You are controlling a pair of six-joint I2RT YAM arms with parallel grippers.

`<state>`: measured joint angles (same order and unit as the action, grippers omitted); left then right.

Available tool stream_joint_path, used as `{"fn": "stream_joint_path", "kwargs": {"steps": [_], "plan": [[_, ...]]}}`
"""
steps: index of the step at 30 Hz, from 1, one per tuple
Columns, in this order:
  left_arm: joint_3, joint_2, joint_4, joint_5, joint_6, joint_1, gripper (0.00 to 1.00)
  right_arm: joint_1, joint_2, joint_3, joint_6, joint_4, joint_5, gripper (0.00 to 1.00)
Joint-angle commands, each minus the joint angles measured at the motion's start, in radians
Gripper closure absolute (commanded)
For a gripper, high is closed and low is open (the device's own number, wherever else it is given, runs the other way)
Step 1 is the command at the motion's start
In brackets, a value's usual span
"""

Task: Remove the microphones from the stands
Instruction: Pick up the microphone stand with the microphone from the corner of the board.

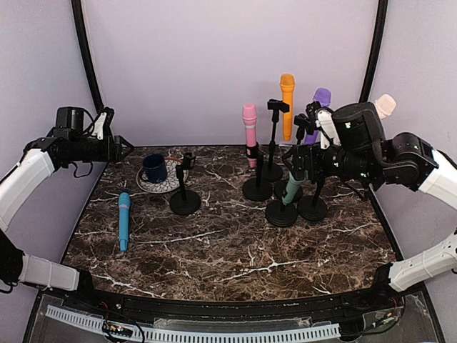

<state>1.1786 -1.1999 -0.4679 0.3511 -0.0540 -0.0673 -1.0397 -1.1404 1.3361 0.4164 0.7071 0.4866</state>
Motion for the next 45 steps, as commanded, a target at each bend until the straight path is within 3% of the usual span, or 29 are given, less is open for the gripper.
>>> {"fn": "stream_joint_path", "kwargs": {"steps": [1, 10, 15, 21, 26, 34, 45], "plan": [[-0.119, 0.038, 0.081, 0.109, 0.078, 0.004, 0.24, -0.024, -0.043, 0.000, 0.037, 0.054, 0.087, 0.09], [-0.359, 0.102, 0.242, 0.053, 0.032, 0.004, 0.24, -0.043, -0.152, 0.066, 0.111, 0.192, 0.210, 0.24], [-0.360, 0.099, 0.224, 0.001, 0.048, 0.004, 0.24, -0.042, -0.152, 0.051, 0.139, 0.181, 0.211, 0.34], [-0.352, 0.079, 0.200, -0.017, 0.094, 0.004, 0.24, -0.043, -0.169, 0.048, 0.143, 0.128, 0.186, 0.57], [-0.359, 0.086, 0.200, -0.026, 0.098, 0.004, 0.24, -0.044, -0.160, 0.054, 0.098, 0.076, 0.152, 0.70], [-0.365, 0.089, 0.204, -0.030, 0.100, 0.004, 0.24, -0.044, -0.109, 0.041, -0.022, -0.070, 0.031, 0.78], [-0.374, 0.089, 0.218, -0.006, 0.114, 0.004, 0.24, -0.076, -0.170, 0.084, -0.206, -0.277, -0.209, 0.79]]}}
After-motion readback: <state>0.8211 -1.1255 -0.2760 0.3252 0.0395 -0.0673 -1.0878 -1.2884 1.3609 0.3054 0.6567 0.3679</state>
